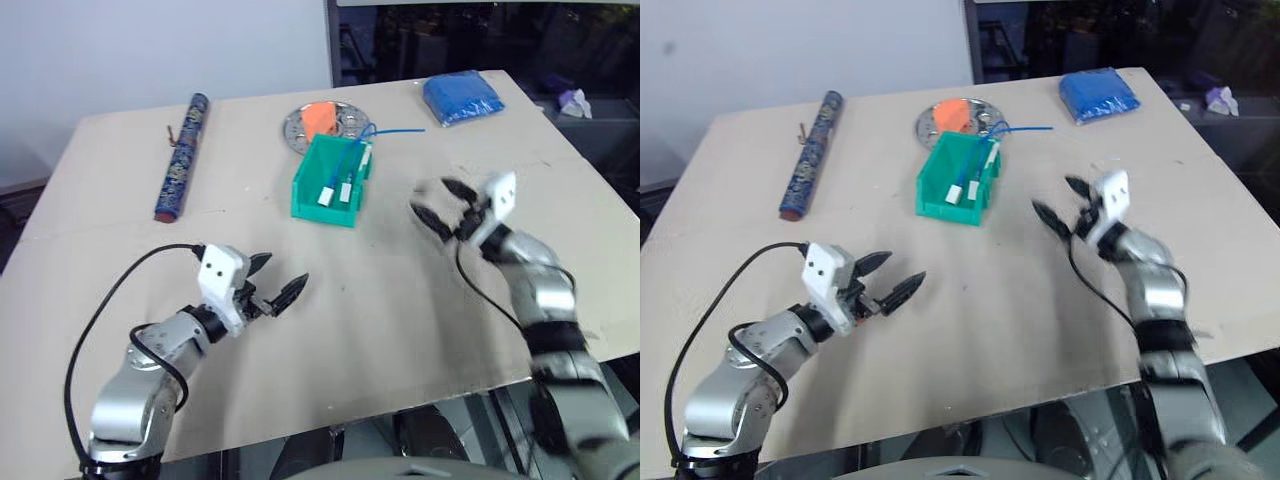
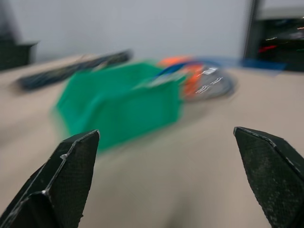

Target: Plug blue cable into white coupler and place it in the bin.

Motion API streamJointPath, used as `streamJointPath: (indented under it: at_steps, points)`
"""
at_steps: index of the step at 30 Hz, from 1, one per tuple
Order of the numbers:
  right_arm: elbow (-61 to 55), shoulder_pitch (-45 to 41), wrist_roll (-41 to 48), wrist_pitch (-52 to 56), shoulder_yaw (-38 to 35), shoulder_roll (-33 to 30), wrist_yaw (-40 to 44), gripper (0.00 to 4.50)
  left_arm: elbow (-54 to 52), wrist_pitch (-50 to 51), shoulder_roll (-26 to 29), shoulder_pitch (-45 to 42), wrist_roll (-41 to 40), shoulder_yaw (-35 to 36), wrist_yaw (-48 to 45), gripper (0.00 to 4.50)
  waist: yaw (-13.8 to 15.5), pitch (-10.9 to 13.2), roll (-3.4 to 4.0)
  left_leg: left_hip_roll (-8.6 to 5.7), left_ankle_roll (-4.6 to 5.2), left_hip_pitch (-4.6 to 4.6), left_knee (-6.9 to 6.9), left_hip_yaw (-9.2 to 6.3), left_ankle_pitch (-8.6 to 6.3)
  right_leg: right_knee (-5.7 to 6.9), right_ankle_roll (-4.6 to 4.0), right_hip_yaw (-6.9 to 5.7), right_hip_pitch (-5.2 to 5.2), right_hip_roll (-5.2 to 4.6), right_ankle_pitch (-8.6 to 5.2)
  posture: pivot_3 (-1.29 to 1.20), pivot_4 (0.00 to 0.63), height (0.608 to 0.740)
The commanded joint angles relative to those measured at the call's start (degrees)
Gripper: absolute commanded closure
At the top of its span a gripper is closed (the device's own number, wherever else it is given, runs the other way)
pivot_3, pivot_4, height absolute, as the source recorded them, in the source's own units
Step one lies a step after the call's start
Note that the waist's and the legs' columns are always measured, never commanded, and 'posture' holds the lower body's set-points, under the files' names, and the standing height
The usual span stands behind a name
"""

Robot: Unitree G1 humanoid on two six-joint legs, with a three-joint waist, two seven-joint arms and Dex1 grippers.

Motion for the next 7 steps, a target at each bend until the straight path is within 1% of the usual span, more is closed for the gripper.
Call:
streamJointPath:
  at_steps: [1,5,7]
  points:
    - [-8.1,8.1,2.0,0.4,-0.9,-4.1,4.6,0.03,0.4,-4.7,-0.5,3.3,7.2,-1.5,4.7,0.0,0.3,0.0,-0.01,0.0,0.01,0.02,-0.01,0.01,0.0,0.02,0.0,0.04,0.0,0.02,0.0,0.0,0.15,0.74]
    - [-9.8,16.0,3.3,1.4,-2.1,-9.4,9.4,0.03,-0.6,-9.8,-0.8,8.8,7.8,-0.9,3.2,0.0,1.4,0.1,0.01,-0.02,0.02,0.13,0.0,0.02,-0.01,0.04,-0.05,0.14,0.05,0.04,0.04,0.0,0.15,0.74]
    - [-10.2,17.9,3.1,1.6,-2.1,-11.5,10.5,0.03,-0.6,-12.5,-0.3,11.1,6.9,0.0,1.2,0.0,1.7,0.1,0.0,-0.02,0.02,0.19,0.01,0.02,-0.01,0.01,-0.06,0.14,0.12,0.04,0.04,0.0,0.15,0.74]
